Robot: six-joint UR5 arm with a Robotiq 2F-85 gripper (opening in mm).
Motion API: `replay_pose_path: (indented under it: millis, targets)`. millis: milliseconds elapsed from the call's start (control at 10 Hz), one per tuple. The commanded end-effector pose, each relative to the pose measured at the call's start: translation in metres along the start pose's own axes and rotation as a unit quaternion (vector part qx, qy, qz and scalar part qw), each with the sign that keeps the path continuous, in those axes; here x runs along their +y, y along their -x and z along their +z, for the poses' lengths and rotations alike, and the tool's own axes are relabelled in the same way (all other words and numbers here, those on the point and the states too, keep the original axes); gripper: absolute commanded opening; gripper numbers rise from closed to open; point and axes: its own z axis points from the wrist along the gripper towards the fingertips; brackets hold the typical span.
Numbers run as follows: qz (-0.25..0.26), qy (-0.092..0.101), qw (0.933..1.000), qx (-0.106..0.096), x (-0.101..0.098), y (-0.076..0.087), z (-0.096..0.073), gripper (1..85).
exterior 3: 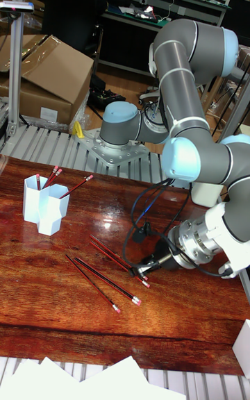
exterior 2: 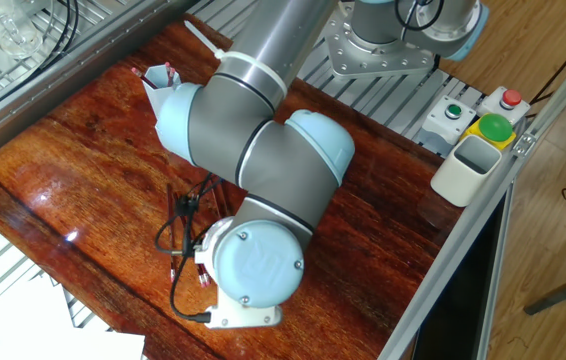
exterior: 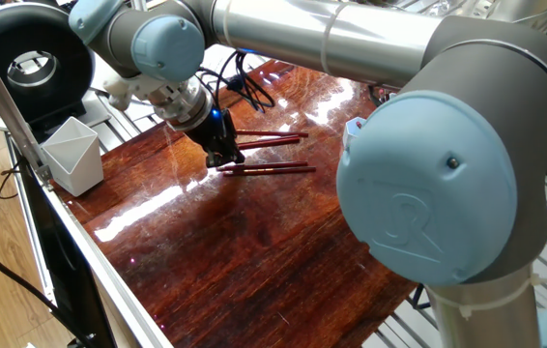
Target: Put the pen into the pen holder
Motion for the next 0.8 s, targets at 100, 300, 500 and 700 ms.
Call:
replay_pose_path:
  millis: [100,300,500,700]
  targets:
    - [-0.018,-0.037,0.9991,-0.009,-0.025,0.005,0.007,1.0]
    - [-0.041,-0.040,0.9983,-0.005,-0.038,0.001,0.004,1.0]
    - [-0.030,-0.003,0.9996,0.000,-0.017,-0.004,0.001,1.0]
    - [-0.022,0.016,0.9996,0.006,-0.005,-0.008,-0.001,1.0]
